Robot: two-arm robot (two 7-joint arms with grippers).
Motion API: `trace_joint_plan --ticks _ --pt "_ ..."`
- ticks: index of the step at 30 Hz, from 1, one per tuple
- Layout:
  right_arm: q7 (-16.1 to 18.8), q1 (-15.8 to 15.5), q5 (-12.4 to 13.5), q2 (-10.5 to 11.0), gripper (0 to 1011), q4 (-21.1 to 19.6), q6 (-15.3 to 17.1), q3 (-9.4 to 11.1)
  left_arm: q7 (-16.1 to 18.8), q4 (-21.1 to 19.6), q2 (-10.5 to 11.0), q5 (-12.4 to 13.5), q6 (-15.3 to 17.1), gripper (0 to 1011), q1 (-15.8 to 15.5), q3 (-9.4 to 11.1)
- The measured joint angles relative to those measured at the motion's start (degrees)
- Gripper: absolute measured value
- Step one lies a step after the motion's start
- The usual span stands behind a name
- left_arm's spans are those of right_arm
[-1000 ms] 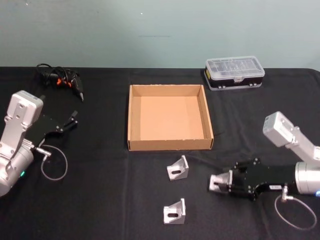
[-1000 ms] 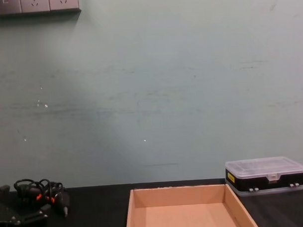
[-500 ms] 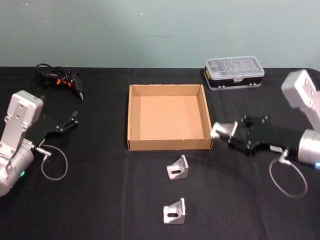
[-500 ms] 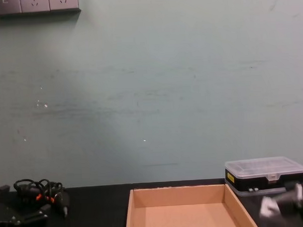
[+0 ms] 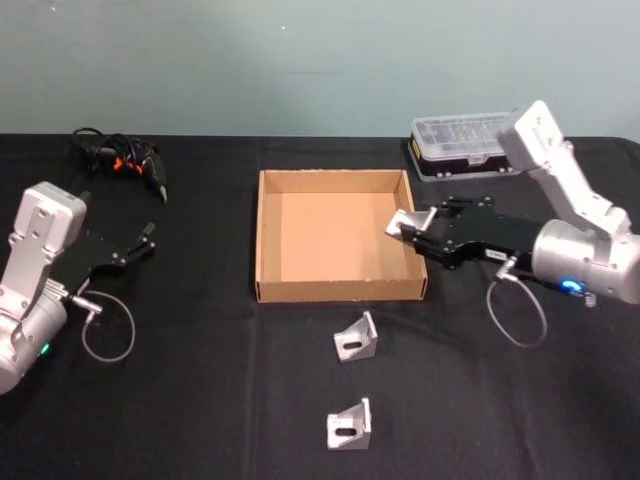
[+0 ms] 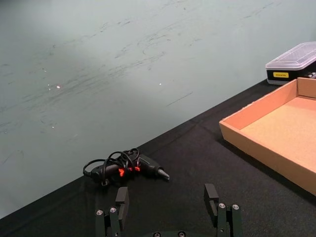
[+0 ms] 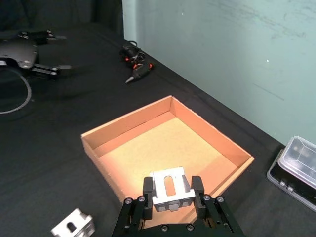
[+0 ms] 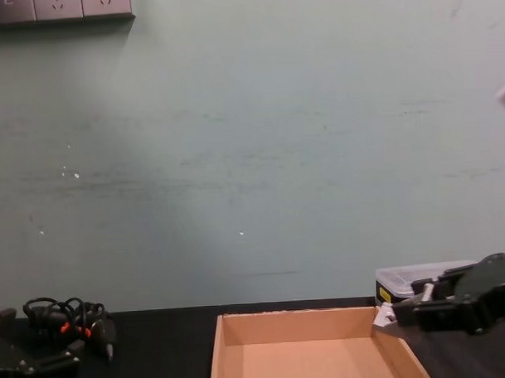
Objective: Use one hand to pick up the angle iron from the table and place it into the box.
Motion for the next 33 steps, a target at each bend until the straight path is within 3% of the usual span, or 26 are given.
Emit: trace_joint_plan --ticks 5,15,33 --pt "0.5 3.2 -1.9 -3.6 469 5.0 0.7 -1.5 0.0 0.0 0.0 0.0 0.0 1000 0.0 0.0" --pt "1.9 7.4 -4.6 -8.0 469 12.2 1.1 -3.4 0.0 0.0 0.0 0.0 0.0 1000 0.0 0.0" --pt "3.8 9.6 -7.3 -11.2 469 17.9 2.0 -5.1 0.0 0.0 0.0 0.0 0.0 1000 0.0 0.0"
